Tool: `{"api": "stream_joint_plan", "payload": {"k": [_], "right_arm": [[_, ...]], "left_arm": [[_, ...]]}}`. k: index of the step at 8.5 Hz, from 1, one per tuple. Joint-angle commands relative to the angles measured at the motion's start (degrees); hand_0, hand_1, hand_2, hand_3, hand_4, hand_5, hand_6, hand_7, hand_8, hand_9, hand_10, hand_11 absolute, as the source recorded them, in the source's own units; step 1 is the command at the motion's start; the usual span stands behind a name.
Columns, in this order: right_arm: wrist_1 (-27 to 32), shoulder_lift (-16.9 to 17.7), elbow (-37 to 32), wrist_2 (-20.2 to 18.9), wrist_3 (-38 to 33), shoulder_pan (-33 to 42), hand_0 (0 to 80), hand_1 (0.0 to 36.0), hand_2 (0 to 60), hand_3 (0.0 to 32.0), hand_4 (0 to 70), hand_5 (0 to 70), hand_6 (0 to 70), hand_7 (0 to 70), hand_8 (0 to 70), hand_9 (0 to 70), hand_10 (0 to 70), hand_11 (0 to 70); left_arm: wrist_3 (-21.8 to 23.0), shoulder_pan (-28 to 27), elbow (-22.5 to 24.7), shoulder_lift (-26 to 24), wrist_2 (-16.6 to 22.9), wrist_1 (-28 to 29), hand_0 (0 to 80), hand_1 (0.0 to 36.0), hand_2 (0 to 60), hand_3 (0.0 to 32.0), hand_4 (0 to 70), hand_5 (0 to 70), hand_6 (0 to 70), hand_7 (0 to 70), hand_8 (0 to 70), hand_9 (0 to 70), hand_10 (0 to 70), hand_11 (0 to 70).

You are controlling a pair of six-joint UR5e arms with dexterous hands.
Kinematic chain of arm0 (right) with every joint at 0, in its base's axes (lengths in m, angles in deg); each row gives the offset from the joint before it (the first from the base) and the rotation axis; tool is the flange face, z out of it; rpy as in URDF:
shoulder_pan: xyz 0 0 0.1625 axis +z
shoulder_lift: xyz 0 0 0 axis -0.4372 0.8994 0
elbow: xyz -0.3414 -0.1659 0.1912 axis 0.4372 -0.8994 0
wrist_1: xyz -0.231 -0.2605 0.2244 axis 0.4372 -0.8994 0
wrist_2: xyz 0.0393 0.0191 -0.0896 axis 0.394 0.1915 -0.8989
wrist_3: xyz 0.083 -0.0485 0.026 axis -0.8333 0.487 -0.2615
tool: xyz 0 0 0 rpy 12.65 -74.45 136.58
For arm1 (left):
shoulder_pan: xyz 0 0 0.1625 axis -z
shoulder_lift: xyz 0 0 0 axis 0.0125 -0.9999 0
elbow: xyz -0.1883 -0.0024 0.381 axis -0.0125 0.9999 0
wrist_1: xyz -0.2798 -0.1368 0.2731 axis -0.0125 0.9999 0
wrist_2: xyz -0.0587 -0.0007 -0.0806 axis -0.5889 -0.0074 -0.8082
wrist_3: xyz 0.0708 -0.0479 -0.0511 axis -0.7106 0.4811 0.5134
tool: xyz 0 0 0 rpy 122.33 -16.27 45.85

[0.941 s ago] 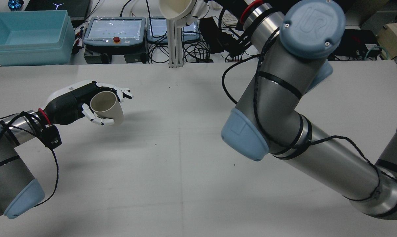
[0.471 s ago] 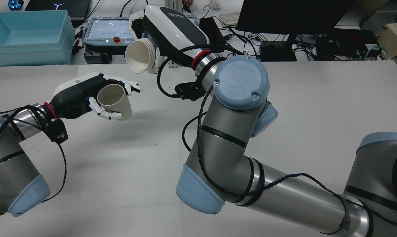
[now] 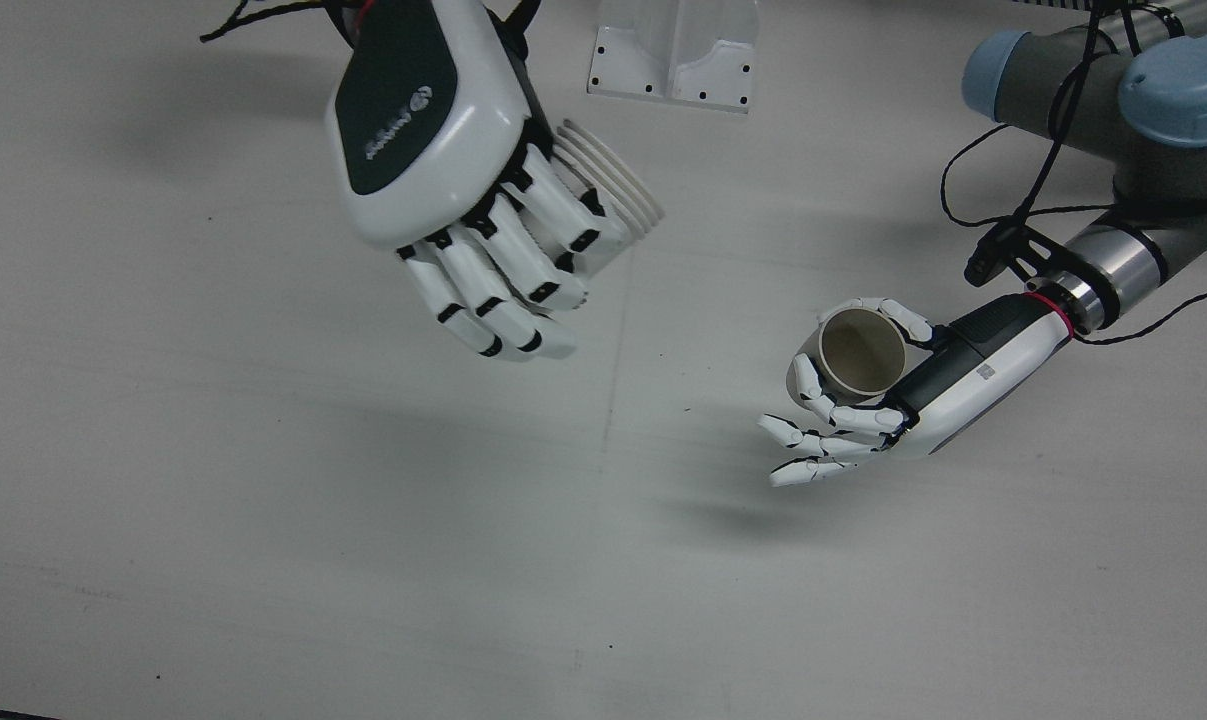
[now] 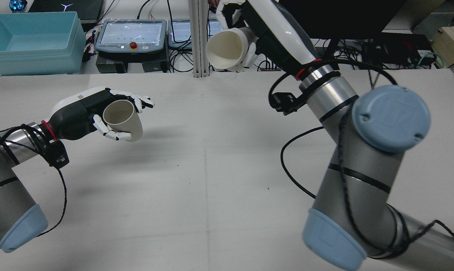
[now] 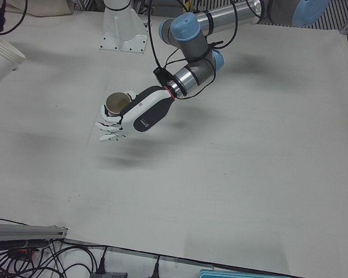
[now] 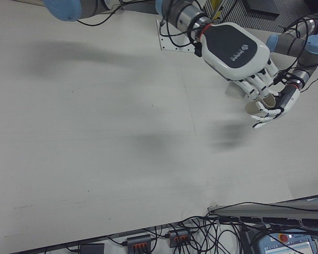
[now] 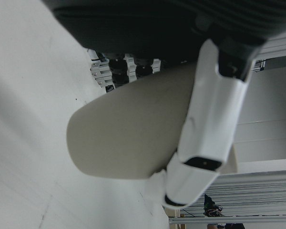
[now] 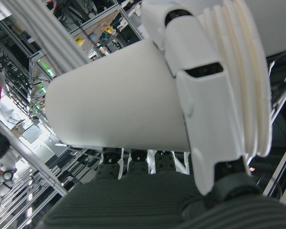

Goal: Pour water

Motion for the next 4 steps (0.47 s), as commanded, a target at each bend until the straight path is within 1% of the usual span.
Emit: {"api": "stream_joint_plan", "payload": {"k": [1,2,3,4], "right_arm": [[0.19,25.72,14.18,1.95,-28.18,10.32,80.0,36.0,60.0,0.0,55.0,59.7,43.7,58.5,27.5,38.3,28.8,45.8],[0.19,33.11,12.53,1.68,-39.98,14.09,80.0,36.0,60.0,0.0,43.9,53.0,41.4,54.4,27.0,37.6,29.6,47.0],[0.28,38.75,11.64,-1.10,-43.41,17.87,80.0,36.0,60.0,0.0,32.4,45.9,38.2,49.9,27.3,38.0,31.4,49.5],[3.68,40.64,9.29,-6.00,-43.88,21.99,80.0,36.0,60.0,0.0,23.4,41.4,36.1,46.8,28.8,40.0,34.0,53.0]], "left_arm": [[3.82,0.44,0.21,5.66,0.22,4.09,80.0,36.0,60.0,0.0,70.0,70.0,30.2,25.3,14.1,12.5,9.2,16.3],[4.63,1.93,0.12,6.98,0.31,4.89,80.0,36.0,60.0,0.0,70.0,70.0,29.5,25.2,14.0,12.4,9.2,16.4],[4.46,2.98,-0.14,9.26,0.31,6.55,80.0,36.0,60.0,0.0,70.0,70.0,29.7,25.3,14.0,12.6,9.2,16.5],[4.03,3.08,-0.49,10.76,0.05,7.96,80.0,36.0,60.0,0.0,70.0,70.0,29.2,25.2,13.9,12.6,9.4,16.7]]}}
